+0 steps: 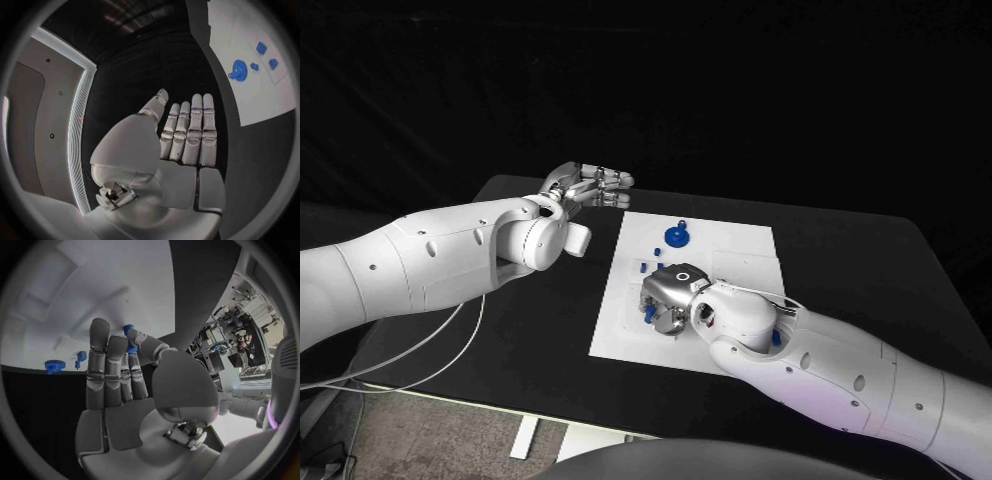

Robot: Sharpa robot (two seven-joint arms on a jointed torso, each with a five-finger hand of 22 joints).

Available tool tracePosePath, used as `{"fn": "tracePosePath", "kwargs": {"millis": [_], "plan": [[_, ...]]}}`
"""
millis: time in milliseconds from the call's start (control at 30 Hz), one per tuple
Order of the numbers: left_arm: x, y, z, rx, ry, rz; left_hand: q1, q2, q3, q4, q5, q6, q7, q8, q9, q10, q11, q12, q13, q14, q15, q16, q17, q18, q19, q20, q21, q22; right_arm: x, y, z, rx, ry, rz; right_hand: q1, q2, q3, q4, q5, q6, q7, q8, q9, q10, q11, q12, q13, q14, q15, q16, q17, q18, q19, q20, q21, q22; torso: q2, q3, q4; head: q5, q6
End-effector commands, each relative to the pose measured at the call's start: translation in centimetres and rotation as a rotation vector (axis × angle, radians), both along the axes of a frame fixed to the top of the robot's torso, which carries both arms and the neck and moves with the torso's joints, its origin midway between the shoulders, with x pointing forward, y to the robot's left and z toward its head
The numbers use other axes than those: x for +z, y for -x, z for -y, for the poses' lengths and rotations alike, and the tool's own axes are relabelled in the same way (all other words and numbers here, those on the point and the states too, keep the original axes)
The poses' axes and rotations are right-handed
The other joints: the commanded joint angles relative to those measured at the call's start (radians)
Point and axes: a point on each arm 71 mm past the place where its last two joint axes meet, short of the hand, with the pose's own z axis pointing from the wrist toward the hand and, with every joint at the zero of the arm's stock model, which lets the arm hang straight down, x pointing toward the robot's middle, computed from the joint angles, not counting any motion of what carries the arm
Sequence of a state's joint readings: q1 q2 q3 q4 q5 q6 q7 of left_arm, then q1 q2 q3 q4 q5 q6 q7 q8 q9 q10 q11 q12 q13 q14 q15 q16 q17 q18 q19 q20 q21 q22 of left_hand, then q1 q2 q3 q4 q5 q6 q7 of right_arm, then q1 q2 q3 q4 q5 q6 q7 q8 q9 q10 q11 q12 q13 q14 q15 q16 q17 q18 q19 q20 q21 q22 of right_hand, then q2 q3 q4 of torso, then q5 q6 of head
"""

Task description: Assemble the parts on the task board

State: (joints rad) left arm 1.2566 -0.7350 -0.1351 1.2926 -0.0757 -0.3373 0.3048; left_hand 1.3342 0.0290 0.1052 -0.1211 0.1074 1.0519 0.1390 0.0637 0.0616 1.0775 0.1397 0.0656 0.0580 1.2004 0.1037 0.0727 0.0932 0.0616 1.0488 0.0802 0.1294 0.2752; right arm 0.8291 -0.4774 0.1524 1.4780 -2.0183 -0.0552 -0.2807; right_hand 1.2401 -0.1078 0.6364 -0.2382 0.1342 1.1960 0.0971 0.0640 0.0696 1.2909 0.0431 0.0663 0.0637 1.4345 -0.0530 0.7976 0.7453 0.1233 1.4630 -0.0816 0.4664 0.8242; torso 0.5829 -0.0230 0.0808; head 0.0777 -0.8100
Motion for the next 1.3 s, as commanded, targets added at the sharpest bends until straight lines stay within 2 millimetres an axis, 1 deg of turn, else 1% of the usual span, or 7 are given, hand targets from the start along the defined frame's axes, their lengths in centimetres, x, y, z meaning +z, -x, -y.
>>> {"fn": "tracePosePath", "kwargs": {"millis": [33, 300, 600, 1000, 1067, 1133, 1300], "plan": [[0.0, 0.0, 0.2, -0.014, 0.012, -0.003, -0.007, 0.008, -0.004, 0.002, -0.004, -0.006, 0.0, 0.001, 0.001, -0.01, 0.0, -0.002, 0.001, -0.001, 0.003, -0.002, 0.002, 0.006, 0.003, 0.008, 0.004, -0.002, -0.7, 0.2, 0.2, -0.006, -0.012, -0.049, -0.032, -0.033, -0.038, 0.012, 0.03, -0.047, 0.008, -0.002, -0.006, -0.059, 0.017, -0.004, -0.004, -0.001, 0.016, 0.003, -0.004, 0.015, 0.027, 0.017, -0.011, -0.006, 0.0, 0.001, -0.0003, 0.001, 0.0], [-0.1, 0.1, 0.1, -0.013, 0.012, -0.006, -0.007, 0.008, -0.004, 0.002, -0.004, -0.006, 0.0, 0.001, 0.001, -0.01, 0.0, -0.002, 0.001, -0.001, 0.003, -0.002, 0.002, 0.006, 0.003, 0.008, 0.004, -0.002, -0.3, 0.0, 0.7, -0.043, -0.09, -0.042, 0.013, -0.066, -0.225, 0.038, 0.087, -0.167, 0.019, -0.001, -0.007, -0.211, 0.054, -0.001, -0.004, -0.009, 0.043, 0.0, -0.039, 0.044, 0.041, 0.048, -0.063, -0.058, 0.0, 0.0014, -0.0007, -0.001, -0.004], [-0.1, 0.1, 0.0, -0.012, 0.01, -0.012, -0.006, 0.008, -0.005, 0.002, -0.004, -0.007, 0.0, 0.001, 0.001, -0.011, 0.0, -0.003, 0.001, -0.001, 0.003, -0.002, 0.002, 0.006, 0.003, 0.008, 0.005, -0.004, 0.4, 0.0, 1.3, -0.08, -0.174, -0.023, 0.072, -0.085, -0.298, 0.078, 0.113, -0.228, 0.023, -0.003, -0.009, -0.271, 0.065, 0.007, -0.005, -0.024, 0.044, 0.001, -0.072, 0.048, 0.043, 0.05, -0.083, -0.098, 0.0, 0.0018, -0.0005, -0.006, -0.005], [-0.1, 0.0, -0.1, -0.015, 0.012, -0.015, -0.006, 0.008, -0.005, 0.002, -0.004, -0.007, 0.0, 0.001, 0.001, -0.011, 0.0, -0.003, 0.001, -0.001, 0.003, -0.002, 0.002, 0.006, 0.003, 0.008, 0.005, -0.004, 3.0, -1.0, 4.1, -0.208, -0.419, 0.0, 0.009, -0.071, -0.295, 0.141, 0.15, -0.158, 0.034, -0.003, -0.008, -0.163, 0.044, 0.008, -0.006, -0.009, 0.035, 0.01, -0.084, 0.038, 0.046, 0.043, -0.054, -0.125, 0.0, 0.004, -0.0022, -0.023, 0.006], [-0.1, 0.0, -0.2, -0.024, 0.019, -0.015, -0.006, 0.008, -0.007, 0.002, -0.005, -0.007, 0.0, 0.001, 0.001, -0.012, 0.0, -0.002, 0.001, -0.001, 0.003, -0.002, 0.002, 0.006, 0.003, 0.008, 0.005, -0.007, 3.5, -1.5, 5.5, -0.242, -0.454, 0.012, -0.011, -0.058, -0.231, 0.156, 0.117, -0.129, 0.026, -0.001, -0.006, -0.134, 0.037, 0.008, -0.005, -0.016, 0.028, 0.004, -0.088, 0.036, 0.042, 0.038, -0.053, -0.134, -0.002, 0.0039, -0.0033, -0.027, 0.01], [-0.1, 0.0, -0.2, -0.034, 0.026, -0.015, -0.007, 0.008, -0.008, 0.002, -0.006, -0.008, 0.0, 0.001, 0.001, -0.011, 0.0, -0.002, 0.001, -0.001, 0.003, -0.002, 0.002, 0.006, 0.003, 0.008, 0.005, -0.009, 3.8, -2.2, 7.1, -0.289, -0.484, -0.01, -0.042, -0.084, -0.125, 0.162, 0.086, -0.093, 0.014, -0.001, -0.002, -0.095, 0.023, 0.015, -0.004, -0.013, 0.018, 0.001, -0.09, 0.028, 0.045, 0.028, -0.057, -0.144, -0.002, 0.0038, -0.0023, -0.037, 0.014], [-0.1, 0.1, -0.4, -0.043, 0.033, -0.011, -0.006, 0.009, -0.009, 0.003, -0.007, -0.008, -0.001, 0.001, 0.001, -0.006, -0.002, -0.002, 0.001, 0.001, 0.002, -0.002, 0.003, 0.006, 0.003, 0.007, 0.006, -0.01, 4.1, -3.7, 11.3, -0.411, -0.527, -0.123, -0.047, -0.068, -0.177, 0.154, 0.114, -0.038, -0.006, 0.002, 0.019, -0.017, -0.007, 0.064, 0.003, -0.013, 0.0, 0.006, -0.078, 0.008, 0.041, 0.008, -0.043, -0.143, -0.002, 0.0067, -0.0057, -0.051, 0.026]]}}
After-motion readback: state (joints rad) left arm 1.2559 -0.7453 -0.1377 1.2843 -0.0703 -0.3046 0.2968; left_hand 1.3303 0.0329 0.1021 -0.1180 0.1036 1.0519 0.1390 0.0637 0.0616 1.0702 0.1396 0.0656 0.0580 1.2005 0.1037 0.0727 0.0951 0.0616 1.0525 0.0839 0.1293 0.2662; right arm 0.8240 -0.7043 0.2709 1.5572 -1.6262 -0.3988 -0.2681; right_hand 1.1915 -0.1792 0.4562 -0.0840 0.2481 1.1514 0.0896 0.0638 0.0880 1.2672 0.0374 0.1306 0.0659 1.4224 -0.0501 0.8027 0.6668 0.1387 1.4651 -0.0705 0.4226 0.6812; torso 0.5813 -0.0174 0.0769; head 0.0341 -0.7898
